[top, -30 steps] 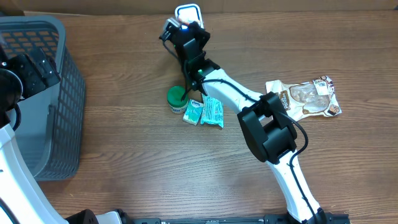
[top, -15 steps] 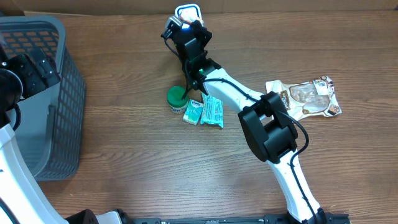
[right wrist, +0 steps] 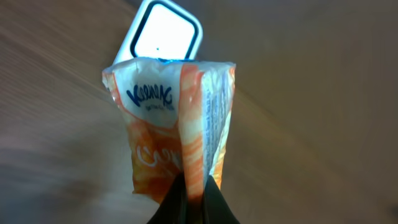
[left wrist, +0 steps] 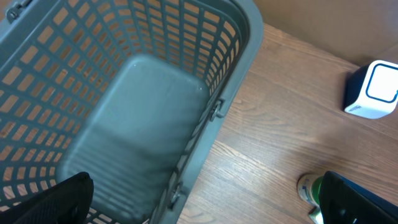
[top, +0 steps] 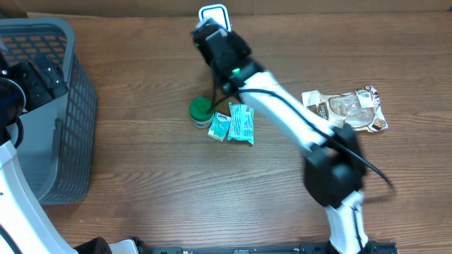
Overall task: Scan the item barcode
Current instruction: 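Carry the orange pack right and drop it near the snack bag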
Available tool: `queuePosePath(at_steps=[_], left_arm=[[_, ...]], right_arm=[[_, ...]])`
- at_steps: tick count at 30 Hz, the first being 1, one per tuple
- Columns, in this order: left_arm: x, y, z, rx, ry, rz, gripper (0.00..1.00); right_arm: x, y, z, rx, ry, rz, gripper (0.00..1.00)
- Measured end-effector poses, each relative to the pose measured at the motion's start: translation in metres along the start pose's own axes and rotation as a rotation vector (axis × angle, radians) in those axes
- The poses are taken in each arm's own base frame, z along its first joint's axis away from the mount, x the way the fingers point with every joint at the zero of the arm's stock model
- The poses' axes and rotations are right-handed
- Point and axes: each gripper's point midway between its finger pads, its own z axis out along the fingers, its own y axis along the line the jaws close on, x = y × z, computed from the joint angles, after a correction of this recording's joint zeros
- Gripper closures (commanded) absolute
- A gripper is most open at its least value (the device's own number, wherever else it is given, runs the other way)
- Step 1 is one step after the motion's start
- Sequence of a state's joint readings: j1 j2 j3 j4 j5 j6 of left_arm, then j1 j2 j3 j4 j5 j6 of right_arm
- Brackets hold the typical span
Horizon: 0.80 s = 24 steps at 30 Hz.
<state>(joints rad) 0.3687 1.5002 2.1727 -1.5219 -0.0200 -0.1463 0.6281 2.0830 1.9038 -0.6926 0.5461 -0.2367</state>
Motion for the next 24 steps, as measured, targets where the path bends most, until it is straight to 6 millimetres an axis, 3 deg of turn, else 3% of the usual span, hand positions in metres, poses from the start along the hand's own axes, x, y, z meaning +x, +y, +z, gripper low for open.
queuePosePath(at_steps=[2,5,7,8,10,13,20,24], left_arm=[[0.0,0.0,0.0,0.001,0.0,0.0,0.0],[0.0,0.0,0.0,0.0,0.001,0.0,0.01],[0.0,0.0,0.0,0.0,0.002,0.0,0.01],[0.0,0.0,0.0,0.0,0.001,0.0,0.0],[0.0,0.0,0.001,-0.001,0.003,0.0,0.01],[0.0,0.0,0.001,0.0,0.003,0.0,0.0],[0.0,0.0,0.001,0.0,0.003,0.0,0.01],[0.0,0.0,0.001,0.0,0.003,0.0,0.0]], right_arm=[[0.007,-0.019,-0.042,-0.071,0.036,0.143,0.96],[0.046,-0.056,-0.099,-0.125,0.181,0.388,0.96],[0.076,-0.079,-0.119,-0.112,0.293,0.52,0.96],[0.102,-0.091,-0.125,-0.084,0.391,0.592,0.96],[0.129,-0.105,-0.123,-0.044,0.488,0.679,0.96],[0.173,-0.118,-0.103,0.02,0.627,0.785,0.96],[0.26,-0.126,-0.055,0.081,0.808,0.98,0.94],[0.285,-0.12,-0.041,0.06,0.836,1.03,0.31]])
